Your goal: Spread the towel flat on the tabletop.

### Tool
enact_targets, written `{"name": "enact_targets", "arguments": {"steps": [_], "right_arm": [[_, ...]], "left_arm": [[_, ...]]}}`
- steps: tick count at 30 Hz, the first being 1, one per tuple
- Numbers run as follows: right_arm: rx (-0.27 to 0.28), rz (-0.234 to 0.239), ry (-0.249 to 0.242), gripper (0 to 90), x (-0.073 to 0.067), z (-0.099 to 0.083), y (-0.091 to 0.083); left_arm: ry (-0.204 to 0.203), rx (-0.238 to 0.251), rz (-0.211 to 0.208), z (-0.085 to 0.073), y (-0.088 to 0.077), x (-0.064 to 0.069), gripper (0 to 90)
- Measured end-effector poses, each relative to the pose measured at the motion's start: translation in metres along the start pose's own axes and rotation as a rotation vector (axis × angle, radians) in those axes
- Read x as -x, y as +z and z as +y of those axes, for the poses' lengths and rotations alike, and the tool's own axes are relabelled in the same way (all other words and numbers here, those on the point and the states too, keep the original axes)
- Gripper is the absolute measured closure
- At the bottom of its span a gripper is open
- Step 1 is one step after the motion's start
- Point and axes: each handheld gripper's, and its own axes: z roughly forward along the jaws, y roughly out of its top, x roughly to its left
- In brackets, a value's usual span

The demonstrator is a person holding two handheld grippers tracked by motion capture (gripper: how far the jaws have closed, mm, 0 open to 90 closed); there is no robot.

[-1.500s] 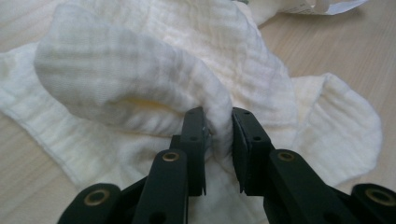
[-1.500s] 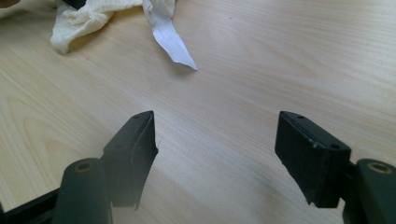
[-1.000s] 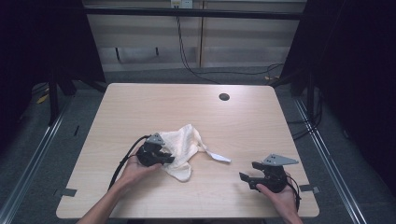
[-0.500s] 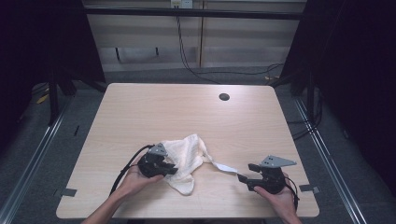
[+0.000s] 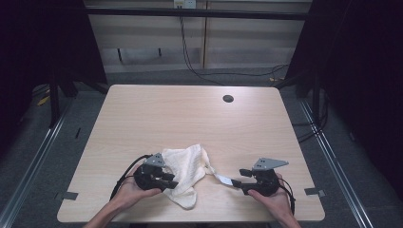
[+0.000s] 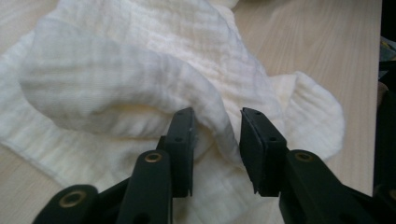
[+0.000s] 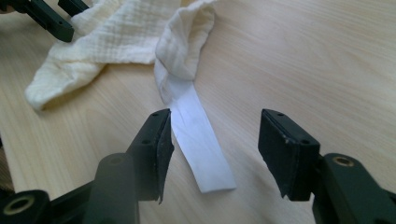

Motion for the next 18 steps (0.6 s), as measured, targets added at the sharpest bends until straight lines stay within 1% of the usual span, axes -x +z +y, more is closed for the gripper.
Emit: {"name": "enact_targets", "arguments": {"steps": [1, 2, 3, 4, 5, 6, 7, 8, 9, 10, 11, 12, 13, 14, 15, 16, 17, 18], "right_arm": [[0.010, 0.003, 0.002, 46.9, 0.000, 0.001, 0.000], [0.019, 0.008, -0.003, 48.8, -0.002, 0.005, 0.003], [0.022, 0.030, 0.002, 51.2, -0.003, 0.006, 0.004], [0.021, 0.079, 0.002, 51.5, -0.004, 0.008, 0.005], [0.021, 0.079, 0.002, 51.5, -0.004, 0.008, 0.005], [0.018, 0.076, -0.016, 50.7, -0.008, 0.010, 0.006], [0.013, 0.068, -0.028, 50.8, -0.012, 0.013, 0.007], [0.011, 0.083, -0.034, 50.8, -0.014, 0.016, 0.008], [0.019, 0.079, -0.047, 50.8, -0.016, 0.020, 0.010], [0.023, 0.069, -0.070, 51.9, -0.017, 0.026, 0.011], [0.039, 0.080, -0.067, 52.9, -0.015, 0.037, 0.015], [0.039, 0.080, -0.067, 52.9, -0.015, 0.037, 0.015], [0.039, 0.088, -0.066, 54.0, -0.014, 0.041, 0.019], [0.026, 0.091, -0.079, 54.1, -0.014, 0.045, 0.023], [-0.001, 0.102, -0.094, 54.8, -0.018, 0.049, 0.034], [-0.001, 0.102, -0.094, 54.8, -0.018, 0.049, 0.034], [-0.011, 0.099, -0.100, 54.3, -0.019, 0.049, 0.038], [-0.029, 0.096, -0.107, 52.1, -0.019, 0.049, 0.044]], "left_arm": [[-0.008, 0.011, -0.002, 0.001, -0.003, 0.000, 62.9], [-0.006, 0.042, 0.004, 0.006, -0.006, 0.001, 60.0], [-0.008, 0.059, 0.005, 0.009, -0.008, 0.001, 59.8], [-0.008, 0.059, 0.005, 0.009, -0.008, 0.001, 60.2], [-0.003, 0.067, 0.006, 0.011, -0.010, 0.001, 60.2], [0.013, 0.094, 0.027, 0.014, -0.013, 0.003, 61.3], [0.025, 0.131, 0.013, 0.018, -0.018, 0.004, 64.3], [0.027, 0.163, -0.015, 0.022, -0.024, 0.003, 68.2], [0.037, 0.164, 0.000, 0.027, -0.026, 0.002, 68.5], [0.046, 0.162, 0.013, 0.031, -0.025, 0.001, 68.7], [0.016, 0.155, 0.001, 0.035, -0.016, -0.006, 70.9], [0.016, 0.155, 0.001, 0.035, -0.016, -0.006, 71.1], [0.016, 0.129, 0.002, 0.036, -0.009, -0.008, 71.1], [0.020, 0.106, 0.018, 0.035, -0.002, -0.010, 72.0], [0.006, 0.083, 0.017, 0.032, 0.005, -0.014, 72.3], [0.001, 0.070, 0.021, 0.029, 0.009, -0.016, 72.3], [-0.013, 0.051, 0.030, 0.025, 0.014, -0.019, 72.3], [-0.018, 0.032, 0.042, 0.023, 0.016, -0.021, 71.8]]}}
